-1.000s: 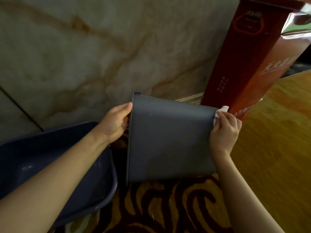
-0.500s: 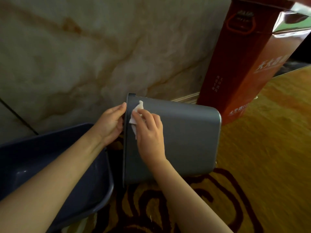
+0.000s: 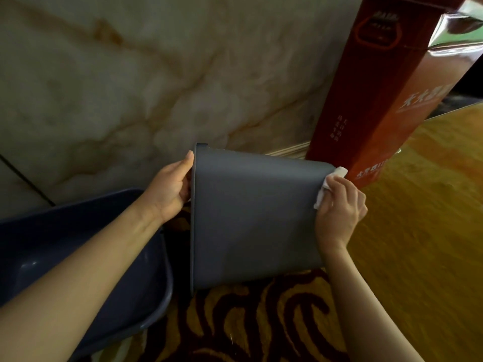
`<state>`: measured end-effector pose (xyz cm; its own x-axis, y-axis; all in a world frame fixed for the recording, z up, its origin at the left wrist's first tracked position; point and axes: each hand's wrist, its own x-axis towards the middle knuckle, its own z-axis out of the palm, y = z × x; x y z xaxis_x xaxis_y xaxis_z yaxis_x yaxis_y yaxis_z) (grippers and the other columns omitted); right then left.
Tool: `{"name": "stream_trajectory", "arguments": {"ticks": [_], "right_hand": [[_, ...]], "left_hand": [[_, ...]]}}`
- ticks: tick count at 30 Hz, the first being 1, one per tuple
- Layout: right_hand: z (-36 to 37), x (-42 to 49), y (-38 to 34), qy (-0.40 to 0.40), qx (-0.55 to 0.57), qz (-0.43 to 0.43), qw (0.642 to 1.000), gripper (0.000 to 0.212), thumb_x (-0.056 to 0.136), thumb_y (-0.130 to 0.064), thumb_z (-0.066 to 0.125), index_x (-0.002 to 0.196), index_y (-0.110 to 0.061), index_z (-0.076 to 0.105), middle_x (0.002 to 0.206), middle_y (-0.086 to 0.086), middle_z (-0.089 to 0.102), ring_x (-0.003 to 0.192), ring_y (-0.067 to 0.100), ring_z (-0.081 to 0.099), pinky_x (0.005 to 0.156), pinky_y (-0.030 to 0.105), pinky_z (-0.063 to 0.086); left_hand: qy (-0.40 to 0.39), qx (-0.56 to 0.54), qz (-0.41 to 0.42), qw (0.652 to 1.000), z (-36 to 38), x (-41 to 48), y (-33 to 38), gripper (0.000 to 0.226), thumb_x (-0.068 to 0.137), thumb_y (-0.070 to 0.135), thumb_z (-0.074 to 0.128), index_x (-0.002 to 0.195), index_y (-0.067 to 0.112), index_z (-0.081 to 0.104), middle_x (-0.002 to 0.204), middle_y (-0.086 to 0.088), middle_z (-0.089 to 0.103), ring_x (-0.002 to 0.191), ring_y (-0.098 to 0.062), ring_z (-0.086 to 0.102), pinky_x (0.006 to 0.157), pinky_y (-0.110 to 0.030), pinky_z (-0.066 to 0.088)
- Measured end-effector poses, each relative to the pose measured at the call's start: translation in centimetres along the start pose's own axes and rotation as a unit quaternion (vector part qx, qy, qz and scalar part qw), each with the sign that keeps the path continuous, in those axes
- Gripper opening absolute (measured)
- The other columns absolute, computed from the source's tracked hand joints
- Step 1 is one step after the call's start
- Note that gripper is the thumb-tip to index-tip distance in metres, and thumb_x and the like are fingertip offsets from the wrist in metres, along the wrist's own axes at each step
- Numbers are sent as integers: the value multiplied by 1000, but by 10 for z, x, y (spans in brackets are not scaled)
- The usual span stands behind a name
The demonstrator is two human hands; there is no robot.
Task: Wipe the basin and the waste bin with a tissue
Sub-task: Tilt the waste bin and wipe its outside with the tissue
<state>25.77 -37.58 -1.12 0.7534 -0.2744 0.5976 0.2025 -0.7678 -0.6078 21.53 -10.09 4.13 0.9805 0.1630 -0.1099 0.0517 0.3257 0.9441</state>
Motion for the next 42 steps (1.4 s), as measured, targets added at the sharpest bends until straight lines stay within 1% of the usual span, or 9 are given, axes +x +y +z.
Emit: {"name": "stream_trajectory", "arguments": {"ticks": [5,10,13,16,18,25,29,34,42], "right_hand": [[-4,6,-2,31,42,62,997,20,91,-9,51,107,-4,62,113,15,62,105,32,50,87,41,39],[-16,13,-9,36,73,116,990,22,93,-9,48,106,-2,64,111,18,64,107,30,52,83,26,34],[-22,13,-41,13,103,26,994,17,89,-5,54,102,-4,65,105,17,66,101,30,56,82,24,35],[-20,4,-85,-114,149,-102,977,17,83,0,60,99,-4,67,101,15,67,97,30,58,82,20,36],[-19,-5,-107,-173,166,-151,959,16,82,0,62,95,-5,69,98,12,68,94,28,58,82,27,41],[-40,-15,-119,-176,154,-127,964,15,84,-3,60,95,-7,70,98,9,69,94,28,56,80,30,39],[-50,-11,-138,-165,159,-151,962,17,85,-4,59,98,-7,69,97,8,68,92,24,55,77,22,34],[-26,-34,-163,-294,183,-220,912,22,86,-4,55,105,-5,66,105,13,66,96,31,51,83,46,44],[-11,-45,-155,-286,170,-247,910,23,85,-1,55,105,-5,65,106,12,65,92,33,50,76,48,46]], "left_hand": [[30,0,-96,995,4,3,13,67,87,66,26,79,19,74,79,-3,57,71,-16,52,66,-28,38],[59,39,-126,989,12,-1,15,35,92,40,43,75,17,64,53,3,70,44,-10,65,45,-18,51],[29,50,-135,989,8,-1,20,31,92,33,38,78,17,61,53,4,68,45,-8,63,49,-17,50],[-11,39,-165,986,1,-6,24,33,91,32,35,93,15,63,77,-2,71,69,-15,65,70,-30,49],[-9,17,-175,984,0,-11,26,39,94,35,34,102,12,64,90,-7,71,81,-20,66,79,-35,51],[80,-28,-151,985,28,-12,28,28,98,11,33,82,5,55,47,-4,67,42,-13,65,39,-24,52],[63,-30,-122,990,34,-15,23,27,97,13,36,83,6,59,56,-3,70,48,-11,67,46,-23,55],[48,-101,-107,988,27,-22,15,28,97,17,38,81,6,58,54,-3,68,50,-9,66,49,-18,54],[41,-110,-106,987,23,-26,12,29,98,20,37,85,7,60,61,-3,70,56,-9,68,57,-19,57]]}}
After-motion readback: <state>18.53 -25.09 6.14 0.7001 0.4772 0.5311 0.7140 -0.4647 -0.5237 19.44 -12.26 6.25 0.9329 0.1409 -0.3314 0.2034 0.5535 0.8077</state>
